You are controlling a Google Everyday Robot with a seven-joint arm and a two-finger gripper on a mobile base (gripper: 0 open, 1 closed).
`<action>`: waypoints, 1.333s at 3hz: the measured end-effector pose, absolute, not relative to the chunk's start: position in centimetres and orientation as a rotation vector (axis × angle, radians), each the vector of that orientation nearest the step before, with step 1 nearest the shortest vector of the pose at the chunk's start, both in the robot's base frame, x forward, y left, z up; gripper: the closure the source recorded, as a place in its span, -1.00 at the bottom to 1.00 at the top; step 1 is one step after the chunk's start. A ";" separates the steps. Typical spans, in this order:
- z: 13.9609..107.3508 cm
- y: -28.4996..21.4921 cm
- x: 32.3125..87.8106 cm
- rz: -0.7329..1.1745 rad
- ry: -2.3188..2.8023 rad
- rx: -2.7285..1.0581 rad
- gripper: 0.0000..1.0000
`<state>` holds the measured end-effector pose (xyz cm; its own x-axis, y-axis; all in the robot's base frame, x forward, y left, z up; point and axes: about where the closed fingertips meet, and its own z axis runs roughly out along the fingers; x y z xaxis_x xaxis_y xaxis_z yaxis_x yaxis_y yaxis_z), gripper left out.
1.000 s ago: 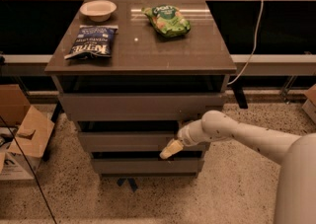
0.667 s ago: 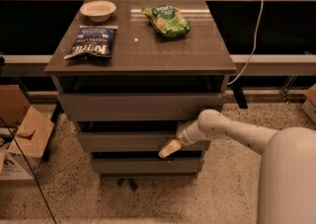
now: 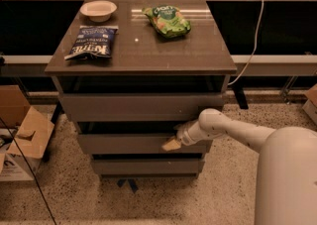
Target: Open middle drawer
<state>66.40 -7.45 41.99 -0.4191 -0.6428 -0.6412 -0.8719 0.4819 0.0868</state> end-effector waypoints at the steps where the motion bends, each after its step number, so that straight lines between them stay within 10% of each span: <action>1: 42.6 -7.5 66.4 0.562 2.195 -1.248 0.46; 2: 42.7 -7.5 66.4 0.562 2.195 -1.248 0.92; 3: 42.7 -7.4 66.4 0.562 2.195 -1.248 -1.00; 4: 42.7 -7.4 66.4 0.562 2.195 -1.248 -1.00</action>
Offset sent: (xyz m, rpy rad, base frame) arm -0.1439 -0.0607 0.0414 -0.3148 0.0124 0.2943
